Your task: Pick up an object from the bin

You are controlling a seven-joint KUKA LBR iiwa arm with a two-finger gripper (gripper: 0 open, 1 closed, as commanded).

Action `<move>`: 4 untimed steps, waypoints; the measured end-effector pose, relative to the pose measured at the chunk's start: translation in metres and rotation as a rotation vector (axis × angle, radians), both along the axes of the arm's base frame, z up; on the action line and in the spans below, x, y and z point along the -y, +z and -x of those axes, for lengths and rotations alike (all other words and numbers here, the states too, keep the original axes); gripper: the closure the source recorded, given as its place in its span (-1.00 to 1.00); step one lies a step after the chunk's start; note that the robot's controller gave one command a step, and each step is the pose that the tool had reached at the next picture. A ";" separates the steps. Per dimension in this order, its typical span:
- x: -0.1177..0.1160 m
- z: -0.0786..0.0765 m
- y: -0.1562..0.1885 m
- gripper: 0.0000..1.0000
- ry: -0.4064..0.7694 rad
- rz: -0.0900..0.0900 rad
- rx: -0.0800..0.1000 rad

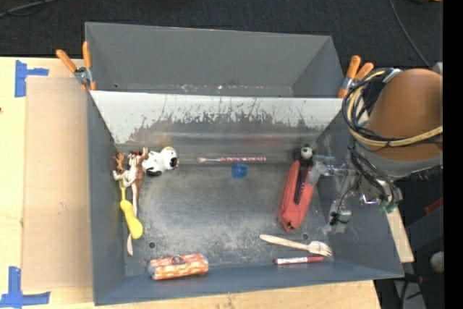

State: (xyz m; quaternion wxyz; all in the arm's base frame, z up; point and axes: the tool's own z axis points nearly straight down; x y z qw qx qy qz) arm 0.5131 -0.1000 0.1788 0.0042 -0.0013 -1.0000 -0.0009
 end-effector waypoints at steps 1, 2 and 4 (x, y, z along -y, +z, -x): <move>0.000 -0.002 0.003 -1.00 0.003 0.001 0.007; -0.009 0.003 -0.049 -1.00 0.077 0.001 0.010; -0.031 0.018 -0.105 -1.00 0.261 0.004 0.022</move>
Offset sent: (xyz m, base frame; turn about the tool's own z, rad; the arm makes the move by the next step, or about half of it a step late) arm -0.0092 0.0165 -0.0962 -0.1450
